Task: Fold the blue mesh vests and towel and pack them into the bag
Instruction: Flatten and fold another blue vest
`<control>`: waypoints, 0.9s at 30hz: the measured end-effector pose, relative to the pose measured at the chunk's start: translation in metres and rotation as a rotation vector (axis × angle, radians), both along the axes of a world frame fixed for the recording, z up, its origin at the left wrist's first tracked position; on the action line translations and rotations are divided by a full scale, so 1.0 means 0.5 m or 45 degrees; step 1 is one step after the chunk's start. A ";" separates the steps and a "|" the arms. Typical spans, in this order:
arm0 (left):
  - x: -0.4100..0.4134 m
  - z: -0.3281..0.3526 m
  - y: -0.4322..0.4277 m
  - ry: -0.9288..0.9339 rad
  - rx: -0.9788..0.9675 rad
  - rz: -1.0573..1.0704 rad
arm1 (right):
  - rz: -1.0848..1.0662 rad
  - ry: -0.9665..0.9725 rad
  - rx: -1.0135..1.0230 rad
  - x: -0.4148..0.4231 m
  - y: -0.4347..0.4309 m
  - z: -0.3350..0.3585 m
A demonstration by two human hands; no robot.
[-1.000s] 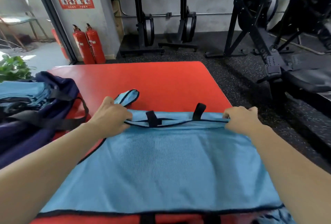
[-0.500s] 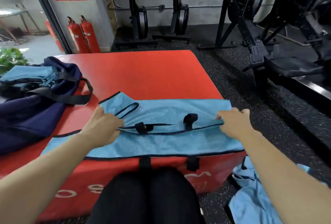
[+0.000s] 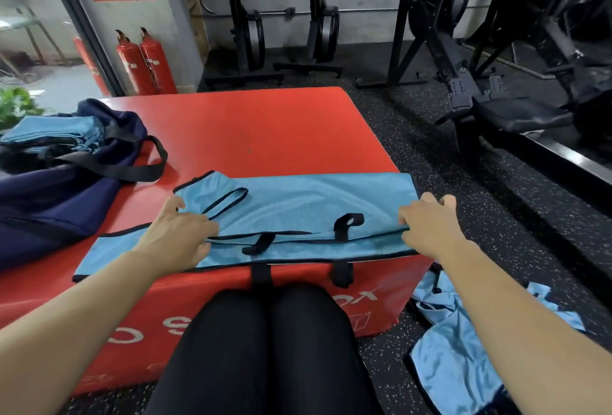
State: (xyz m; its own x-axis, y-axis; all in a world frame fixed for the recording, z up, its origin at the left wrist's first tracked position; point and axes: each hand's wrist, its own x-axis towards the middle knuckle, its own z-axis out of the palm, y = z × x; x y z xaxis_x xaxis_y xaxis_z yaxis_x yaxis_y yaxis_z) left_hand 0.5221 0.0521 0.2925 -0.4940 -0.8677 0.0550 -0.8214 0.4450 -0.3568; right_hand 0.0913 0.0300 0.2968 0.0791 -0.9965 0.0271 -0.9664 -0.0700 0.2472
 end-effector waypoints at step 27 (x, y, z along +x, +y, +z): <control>-0.184 0.057 0.064 0.079 0.071 0.326 | 0.078 -0.686 0.242 0.166 0.028 -0.002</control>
State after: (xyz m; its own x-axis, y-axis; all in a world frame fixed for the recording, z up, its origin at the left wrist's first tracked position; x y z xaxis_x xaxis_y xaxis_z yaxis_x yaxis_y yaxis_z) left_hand 0.4303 0.0840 0.3209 -0.2550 -0.9666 0.0271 -0.9294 0.2372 -0.2828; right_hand 0.1741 0.0440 0.2960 0.1616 -0.9818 -0.0999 -0.9451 -0.1249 -0.3019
